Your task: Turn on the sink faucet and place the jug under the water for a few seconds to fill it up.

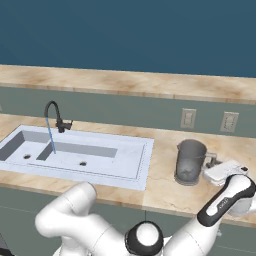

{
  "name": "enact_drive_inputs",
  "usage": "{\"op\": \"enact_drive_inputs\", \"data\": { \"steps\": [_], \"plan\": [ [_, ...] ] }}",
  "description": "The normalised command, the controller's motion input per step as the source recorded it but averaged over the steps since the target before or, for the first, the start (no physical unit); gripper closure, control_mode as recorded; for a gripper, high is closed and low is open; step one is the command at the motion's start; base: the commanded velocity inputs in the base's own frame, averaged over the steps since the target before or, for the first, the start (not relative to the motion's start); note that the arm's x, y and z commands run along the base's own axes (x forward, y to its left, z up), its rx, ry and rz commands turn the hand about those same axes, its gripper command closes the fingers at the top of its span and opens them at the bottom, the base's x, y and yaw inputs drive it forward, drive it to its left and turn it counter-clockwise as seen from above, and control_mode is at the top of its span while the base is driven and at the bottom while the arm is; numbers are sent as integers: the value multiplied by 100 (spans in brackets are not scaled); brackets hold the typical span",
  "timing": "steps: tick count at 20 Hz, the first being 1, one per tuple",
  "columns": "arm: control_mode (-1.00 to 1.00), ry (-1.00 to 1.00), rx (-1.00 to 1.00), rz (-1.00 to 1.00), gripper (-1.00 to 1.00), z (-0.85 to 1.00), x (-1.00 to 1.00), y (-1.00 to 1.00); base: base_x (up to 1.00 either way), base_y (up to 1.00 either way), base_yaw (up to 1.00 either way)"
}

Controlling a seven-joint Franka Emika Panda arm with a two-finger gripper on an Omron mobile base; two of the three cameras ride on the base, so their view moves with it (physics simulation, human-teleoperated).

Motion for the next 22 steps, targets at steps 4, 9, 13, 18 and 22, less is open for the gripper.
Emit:
{"op": "enact_drive_inputs", "data": {
  "steps": [4, 9, 13, 18, 22],
  "plan": [
    [-100, -15, 0, -8, 100, 23, -40, 73, 0, 0, 0],
    [-100, -13, 0, -18, 100, 16, -23, 99, 0, 0, 0],
    [-100, -8, -2, -30, 100, 8, -5, 100, 0, 0, 0],
    [-100, 1, -7, -35, 100, 14, 0, 100, 0, 0, 0],
    [-100, 13, -7, -25, 100, 45, 9, 94, 0, 0, 0]
  ]
}}
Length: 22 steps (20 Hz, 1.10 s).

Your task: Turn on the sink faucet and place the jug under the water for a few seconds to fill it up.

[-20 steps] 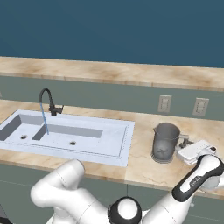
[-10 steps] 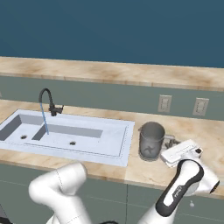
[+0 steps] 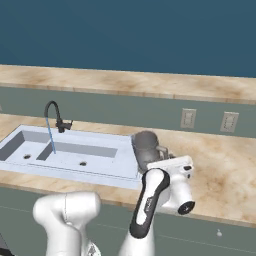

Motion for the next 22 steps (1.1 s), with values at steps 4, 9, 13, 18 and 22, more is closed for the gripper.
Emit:
{"op": "enact_drive_inputs", "data": {
  "steps": [4, 9, 13, 18, 22],
  "plan": [
    [-100, 34, -4, -13, 100, 72, 25, 72, 0, 0, 0],
    [-100, 39, -1, 0, 100, 53, 18, 33, 0, 0, 0],
    [-100, 0, 2, 0, 100, 0, 0, 3, 0, 0, 0],
    [-100, 0, 13, 1, 100, 0, -5, 3, 0, 0, 0],
    [-100, 0, 12, 8, 100, 0, -13, 39, 0, 0, 0]
  ]
}}
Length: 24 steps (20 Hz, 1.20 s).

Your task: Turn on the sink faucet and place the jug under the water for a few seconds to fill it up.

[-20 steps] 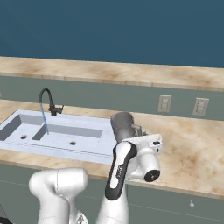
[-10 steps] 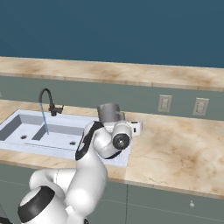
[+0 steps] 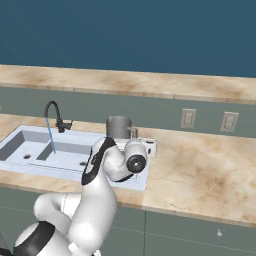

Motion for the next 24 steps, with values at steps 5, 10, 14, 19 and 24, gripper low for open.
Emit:
{"op": "enact_drive_inputs", "data": {
  "steps": [5, 10, 14, 19, 24],
  "plan": [
    [-100, 5, 2, 15, 100, 6, 0, 50, 0, 0, 0],
    [-100, 10, 0, 18, 100, 15, 0, 50, 0, 0, 0],
    [-100, 9, 0, 21, 100, 5, 0, 41, 0, 0, 0],
    [-100, 2, 10, 19, 100, 0, 0, 37, 0, 0, 0],
    [-100, 0, 14, 9, 100, 0, 11, 33, 0, 0, 0]
  ]
}}
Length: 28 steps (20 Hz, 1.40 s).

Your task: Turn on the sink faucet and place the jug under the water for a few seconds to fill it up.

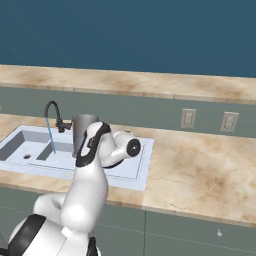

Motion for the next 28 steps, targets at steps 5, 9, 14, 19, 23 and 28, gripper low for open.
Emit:
{"op": "enact_drive_inputs", "data": {
  "steps": [5, 9, 14, 19, 23, 28],
  "plan": [
    [-100, 1, 8, 6, 100, 0, 32, 37, 0, 0, 0],
    [-100, 4, 0, 7, 100, 0, 41, 55, 0, 0, 0],
    [-100, 2, -1, 9, 100, -10, 18, 50, 0, 0, 0],
    [-100, 0, 0, 9, 100, -23, 19, 33, 0, 0, 0],
    [-100, -5, 0, 7, 100, -19, 24, 24, 0, 0, 0],
    [-100, -4, 0, 3, 100, -6, 34, 44, 0, 0, 0]
  ]
}}
